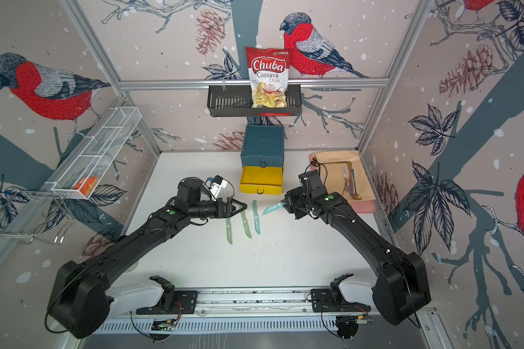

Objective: Place the fruit knives into the drawer by color
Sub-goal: Place the fruit knife in the storage box.

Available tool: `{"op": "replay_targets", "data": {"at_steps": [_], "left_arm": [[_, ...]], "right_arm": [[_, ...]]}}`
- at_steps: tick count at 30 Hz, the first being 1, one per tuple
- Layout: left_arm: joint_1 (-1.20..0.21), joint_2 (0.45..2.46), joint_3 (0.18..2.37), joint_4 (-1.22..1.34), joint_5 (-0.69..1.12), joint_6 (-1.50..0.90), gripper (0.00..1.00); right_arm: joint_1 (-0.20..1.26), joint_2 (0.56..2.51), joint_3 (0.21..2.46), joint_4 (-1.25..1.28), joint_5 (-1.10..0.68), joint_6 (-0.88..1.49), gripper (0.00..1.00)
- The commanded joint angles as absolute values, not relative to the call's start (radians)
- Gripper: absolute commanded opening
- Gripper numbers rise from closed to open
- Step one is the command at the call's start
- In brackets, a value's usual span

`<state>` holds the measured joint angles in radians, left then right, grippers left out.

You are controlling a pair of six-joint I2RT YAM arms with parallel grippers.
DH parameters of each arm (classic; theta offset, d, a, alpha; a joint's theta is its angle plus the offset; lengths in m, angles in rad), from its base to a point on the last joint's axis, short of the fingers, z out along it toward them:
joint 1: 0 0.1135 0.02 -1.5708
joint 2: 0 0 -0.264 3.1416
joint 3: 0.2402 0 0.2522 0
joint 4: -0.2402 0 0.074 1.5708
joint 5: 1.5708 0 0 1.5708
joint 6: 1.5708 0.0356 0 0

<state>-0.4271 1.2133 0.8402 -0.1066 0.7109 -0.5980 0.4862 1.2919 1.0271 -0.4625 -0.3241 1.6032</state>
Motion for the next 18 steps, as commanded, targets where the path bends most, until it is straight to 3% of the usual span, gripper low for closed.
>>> {"op": "replay_targets", "data": {"at_steps": [1,13,16,18], "left_arm": [[-0.367,1.22,0.896,-0.14,0.754,-0.54,0.97],[-0.327,1.341,1.06,-0.151,0.773,-0.522,0.97],[-0.327,1.345,1.058,-0.145,0.775,-0.523,0.97],[-0.325,1.348,1.055,-0.148,0.777,-0.52,0.97]], "right_arm": [[0.492,1.342,1.092,-0.33,-0.328,1.697,0.0],[0.49,1.64,1.282,-0.13,-0.363,1.729,0.0],[0.487,1.687,1.307,-0.109,-0.369,1.731,0.09],[0.483,1.709,1.316,-0.099,-0.374,1.734,0.2]]}}
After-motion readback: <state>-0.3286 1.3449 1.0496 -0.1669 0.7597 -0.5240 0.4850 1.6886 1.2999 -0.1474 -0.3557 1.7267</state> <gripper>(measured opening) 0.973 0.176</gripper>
